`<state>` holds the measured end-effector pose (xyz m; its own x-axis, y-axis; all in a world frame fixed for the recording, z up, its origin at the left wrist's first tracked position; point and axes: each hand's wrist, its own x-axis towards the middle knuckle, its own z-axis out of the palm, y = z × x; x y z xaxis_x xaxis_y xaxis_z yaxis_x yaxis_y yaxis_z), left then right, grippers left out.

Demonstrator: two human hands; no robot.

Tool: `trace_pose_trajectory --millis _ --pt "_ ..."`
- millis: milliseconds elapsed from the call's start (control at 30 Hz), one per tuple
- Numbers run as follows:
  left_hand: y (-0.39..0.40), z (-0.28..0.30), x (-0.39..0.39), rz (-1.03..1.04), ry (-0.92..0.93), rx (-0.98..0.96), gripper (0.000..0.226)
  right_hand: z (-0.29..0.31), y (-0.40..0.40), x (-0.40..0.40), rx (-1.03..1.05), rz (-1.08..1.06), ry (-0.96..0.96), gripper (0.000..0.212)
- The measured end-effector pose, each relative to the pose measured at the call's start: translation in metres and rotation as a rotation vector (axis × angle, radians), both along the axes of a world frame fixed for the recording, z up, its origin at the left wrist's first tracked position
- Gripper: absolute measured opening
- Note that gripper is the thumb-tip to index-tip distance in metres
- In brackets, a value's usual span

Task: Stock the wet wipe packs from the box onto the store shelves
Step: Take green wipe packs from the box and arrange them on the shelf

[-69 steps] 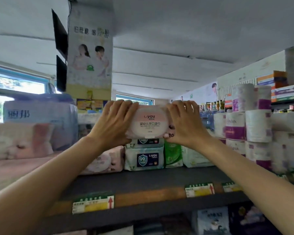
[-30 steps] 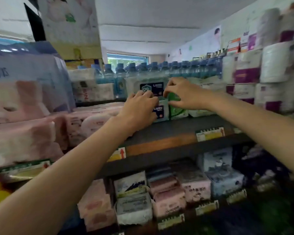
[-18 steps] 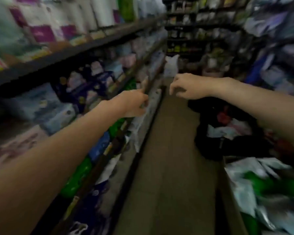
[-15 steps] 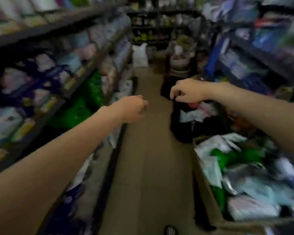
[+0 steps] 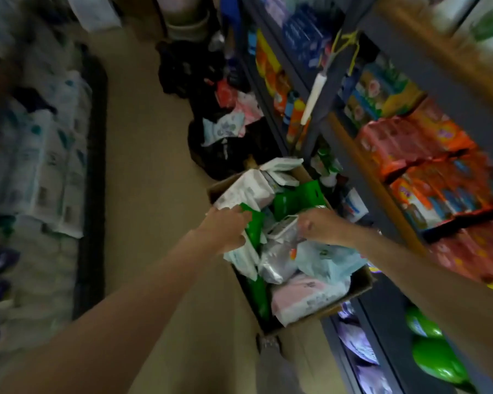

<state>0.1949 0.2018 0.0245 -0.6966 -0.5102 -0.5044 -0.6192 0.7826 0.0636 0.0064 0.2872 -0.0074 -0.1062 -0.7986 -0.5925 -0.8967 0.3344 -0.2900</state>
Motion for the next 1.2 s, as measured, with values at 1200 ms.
trace_pose_trajectory --millis 1200 --pt "-0.092 -0.1 -0.07 1.124 0.752 0.788 0.028 -0.152 -0.085 -0.101 -0.045 -0.412 0.143 0.066"
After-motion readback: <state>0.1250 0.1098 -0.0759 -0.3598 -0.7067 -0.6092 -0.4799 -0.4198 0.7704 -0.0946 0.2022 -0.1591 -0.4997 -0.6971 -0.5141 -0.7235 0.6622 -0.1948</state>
